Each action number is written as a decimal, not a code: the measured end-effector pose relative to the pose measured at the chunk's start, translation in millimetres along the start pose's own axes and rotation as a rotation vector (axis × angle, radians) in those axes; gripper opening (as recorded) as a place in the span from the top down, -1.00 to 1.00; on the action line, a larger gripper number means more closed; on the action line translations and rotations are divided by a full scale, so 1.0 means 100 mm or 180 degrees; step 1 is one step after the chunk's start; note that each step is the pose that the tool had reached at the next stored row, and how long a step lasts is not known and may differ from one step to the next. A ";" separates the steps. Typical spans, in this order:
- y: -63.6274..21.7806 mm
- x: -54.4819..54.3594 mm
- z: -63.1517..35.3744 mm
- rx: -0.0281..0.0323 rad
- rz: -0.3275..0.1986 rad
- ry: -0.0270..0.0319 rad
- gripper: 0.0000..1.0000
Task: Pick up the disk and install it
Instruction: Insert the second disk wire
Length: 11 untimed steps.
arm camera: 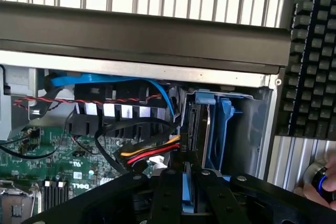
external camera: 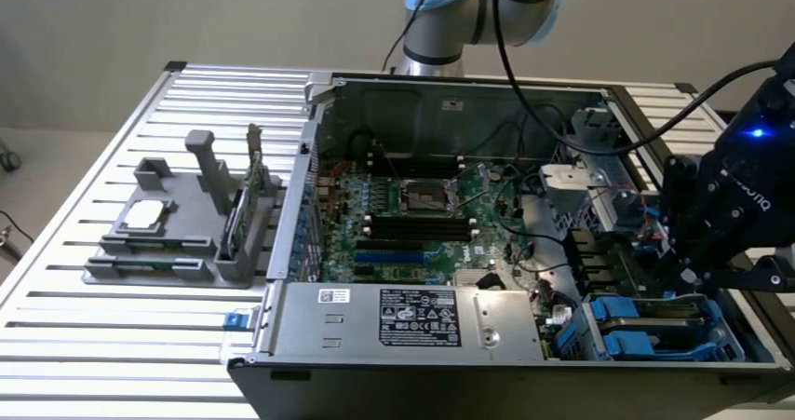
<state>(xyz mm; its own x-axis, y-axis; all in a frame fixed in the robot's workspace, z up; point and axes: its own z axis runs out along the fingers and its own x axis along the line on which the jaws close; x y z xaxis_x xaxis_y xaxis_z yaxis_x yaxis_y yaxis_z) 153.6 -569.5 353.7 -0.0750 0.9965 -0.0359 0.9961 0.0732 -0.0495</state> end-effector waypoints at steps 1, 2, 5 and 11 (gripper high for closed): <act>0.012 0.00 -0.002 0.0007 0.0001 -0.0005 0.67; 0.030 0.00 -0.004 0.0012 0.0003 -0.0013 0.67; 0.079 0.00 -0.006 0.0019 0.0031 -0.0034 0.67; 0.114 0.00 0.014 0.0028 0.0183 -0.0037 0.67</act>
<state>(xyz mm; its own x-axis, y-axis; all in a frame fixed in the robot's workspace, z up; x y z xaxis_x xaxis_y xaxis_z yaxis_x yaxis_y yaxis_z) 164.9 -568.6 351.7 -0.0184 0.9985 -0.0506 0.9983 0.0156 -0.0560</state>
